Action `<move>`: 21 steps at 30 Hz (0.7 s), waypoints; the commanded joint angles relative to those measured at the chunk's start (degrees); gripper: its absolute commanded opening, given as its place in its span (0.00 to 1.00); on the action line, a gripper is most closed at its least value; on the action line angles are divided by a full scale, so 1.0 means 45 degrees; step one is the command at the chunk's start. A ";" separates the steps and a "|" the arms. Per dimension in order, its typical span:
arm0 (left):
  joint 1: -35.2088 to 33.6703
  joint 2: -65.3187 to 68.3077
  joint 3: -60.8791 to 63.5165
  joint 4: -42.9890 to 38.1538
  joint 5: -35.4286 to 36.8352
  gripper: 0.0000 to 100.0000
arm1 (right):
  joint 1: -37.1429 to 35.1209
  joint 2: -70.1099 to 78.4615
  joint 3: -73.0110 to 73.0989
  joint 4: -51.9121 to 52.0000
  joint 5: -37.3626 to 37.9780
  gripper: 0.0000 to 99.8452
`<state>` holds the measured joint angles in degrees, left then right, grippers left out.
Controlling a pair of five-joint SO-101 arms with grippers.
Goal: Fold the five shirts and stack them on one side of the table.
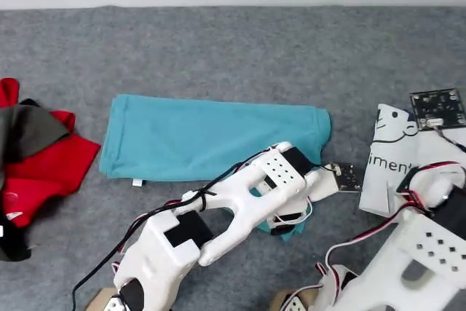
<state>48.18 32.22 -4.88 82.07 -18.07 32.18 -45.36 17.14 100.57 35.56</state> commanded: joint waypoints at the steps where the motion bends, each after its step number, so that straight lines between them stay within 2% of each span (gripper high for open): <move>1: -0.0039 -0.0176 -0.0400 -0.0586 -0.0156 0.05 | 0.0147 -0.0283 -0.0059 0.0498 -0.0039 0.01; 3: 0.0039 -0.0215 -0.0615 -0.0508 -0.0156 0.00 | 0.0147 -0.0264 -0.0059 0.0498 -0.0039 0.01; 14: -0.0449 -0.0117 -0.5245 0.2325 -0.0137 0.01 | 0.0147 -0.0186 -0.0059 0.0498 -0.0039 0.01; 21: -0.1446 0.0098 -0.5871 0.1231 -0.0156 0.01 | 0.0127 -0.0186 -0.0039 0.0479 -0.0039 0.01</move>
<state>43.52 32.75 -29.05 90.42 -18.07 32.18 -45.36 17.14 100.57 35.56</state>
